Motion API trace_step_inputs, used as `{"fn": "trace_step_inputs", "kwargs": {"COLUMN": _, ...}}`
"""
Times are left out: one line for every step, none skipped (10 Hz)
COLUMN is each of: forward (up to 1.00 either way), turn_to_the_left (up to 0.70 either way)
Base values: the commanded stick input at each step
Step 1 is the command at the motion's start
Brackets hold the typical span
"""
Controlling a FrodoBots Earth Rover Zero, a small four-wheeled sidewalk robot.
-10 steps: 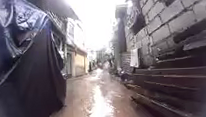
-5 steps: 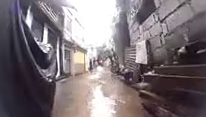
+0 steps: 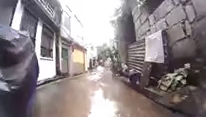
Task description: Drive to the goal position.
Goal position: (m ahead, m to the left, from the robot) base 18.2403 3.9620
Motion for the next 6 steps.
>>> {"fn": "trace_step_inputs", "kwargs": {"forward": 0.99, "turn_to_the_left": 0.35}}
{"fn": "trace_step_inputs", "kwargs": {"forward": 0.99, "turn_to_the_left": 0.40}}
{"fn": "trace_step_inputs", "kwargs": {"forward": 0.99, "turn_to_the_left": 0.36}}
{"fn": "trace_step_inputs", "kwargs": {"forward": 0.99, "turn_to_the_left": 0.00}}
{"fn": "trace_step_inputs", "kwargs": {"forward": 0.99, "turn_to_the_left": 0.00}}
{"fn": "trace_step_inputs", "kwargs": {"forward": 0.99, "turn_to_the_left": 0.00}}
